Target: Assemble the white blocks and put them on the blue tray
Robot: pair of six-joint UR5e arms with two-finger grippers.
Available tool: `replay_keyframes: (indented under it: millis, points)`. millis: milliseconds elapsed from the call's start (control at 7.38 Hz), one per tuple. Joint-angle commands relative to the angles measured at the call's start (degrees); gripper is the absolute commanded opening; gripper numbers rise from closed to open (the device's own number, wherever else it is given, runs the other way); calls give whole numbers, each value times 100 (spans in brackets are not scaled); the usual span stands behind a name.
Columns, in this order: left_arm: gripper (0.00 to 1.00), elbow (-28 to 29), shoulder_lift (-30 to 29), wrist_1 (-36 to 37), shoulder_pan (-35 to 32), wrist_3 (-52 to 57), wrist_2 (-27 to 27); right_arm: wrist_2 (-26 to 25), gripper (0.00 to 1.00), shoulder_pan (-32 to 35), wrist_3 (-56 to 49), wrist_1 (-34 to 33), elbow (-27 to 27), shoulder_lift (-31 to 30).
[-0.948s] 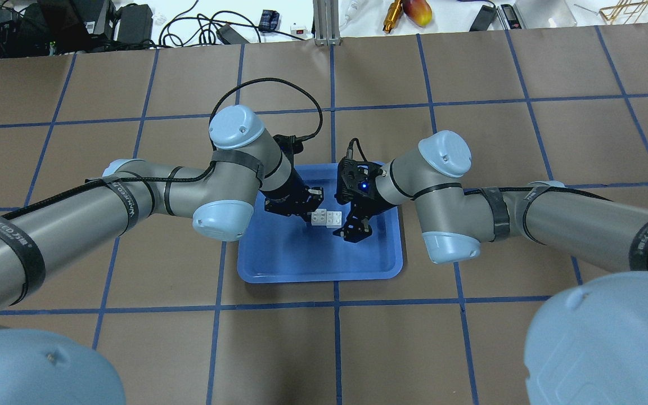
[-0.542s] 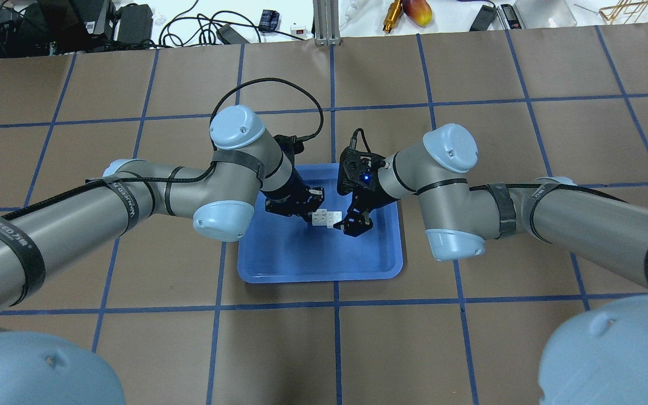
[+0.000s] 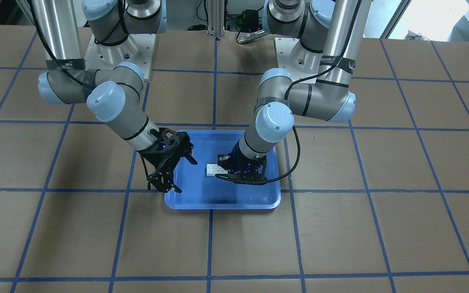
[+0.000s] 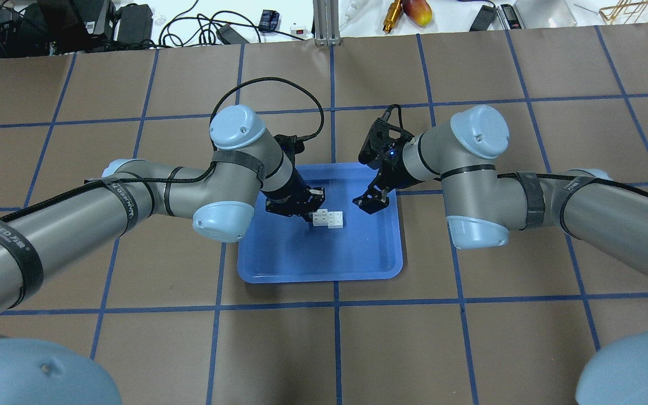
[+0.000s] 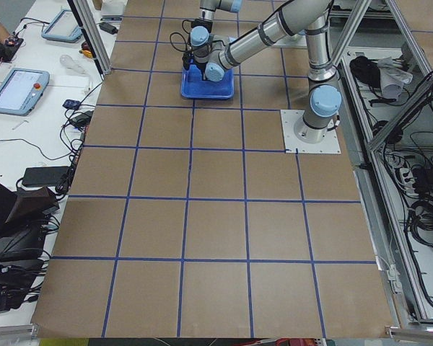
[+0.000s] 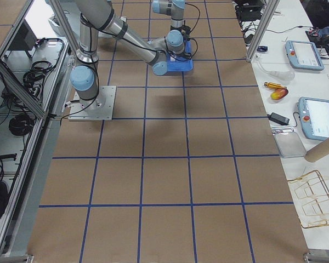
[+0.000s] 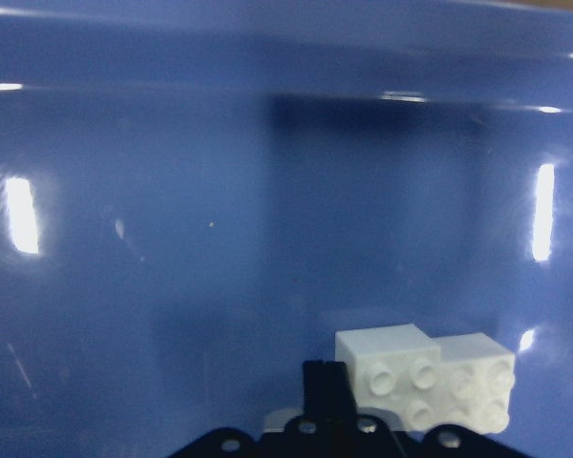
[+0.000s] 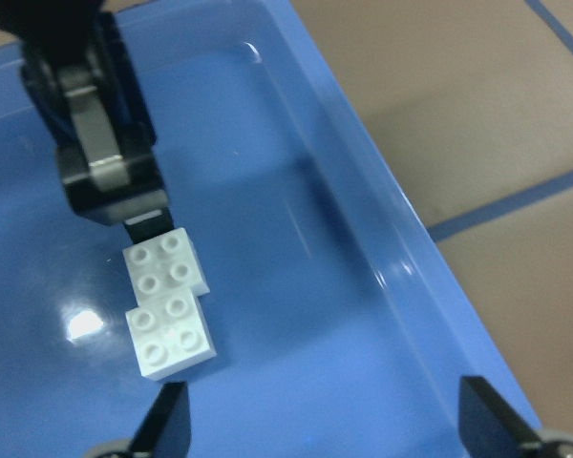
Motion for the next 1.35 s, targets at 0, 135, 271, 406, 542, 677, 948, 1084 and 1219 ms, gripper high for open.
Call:
replay_keyframes:
  millis: [0, 135, 271, 406, 542, 677, 948, 1084, 1219]
  points:
    - [5, -33, 5, -15, -1, -28, 10, -81, 100, -267, 1281, 385, -271, -202]
    - [5, -42, 14, -15, 8, -37, 1, -464, 100, -268, 1636, 1276, -804, -378]
    - [5, -42, 14, -15, 8, -37, 10, -824, 100, -285, 1944, 2529, -1375, -492]
    - [5, -42, 14, -15, 8, -37, 10, -993, 100, -311, 2887, 3455, -1825, -563]
    - [5, -42, 40, -7, 17, -28, 10, -1021, 100, -355, 3331, 3691, -1951, -564]
    - [5, 1, 110, -7, 78, 15, 36, -1082, 100, -425, 3318, 3754, -1961, -599]
    - [5, 281, 242, -138, 210, 60, 54, -1389, 100, -574, 3371, 4262, -1935, -792]
    - [5, 535, 347, -452, 289, 68, 54, -1982, 100, -636, 3354, 4526, -1978, -827]
    - [4, 929, 444, -1081, 368, 251, 80, -2145, 100, -654, 3380, 5076, -1996, -1010]
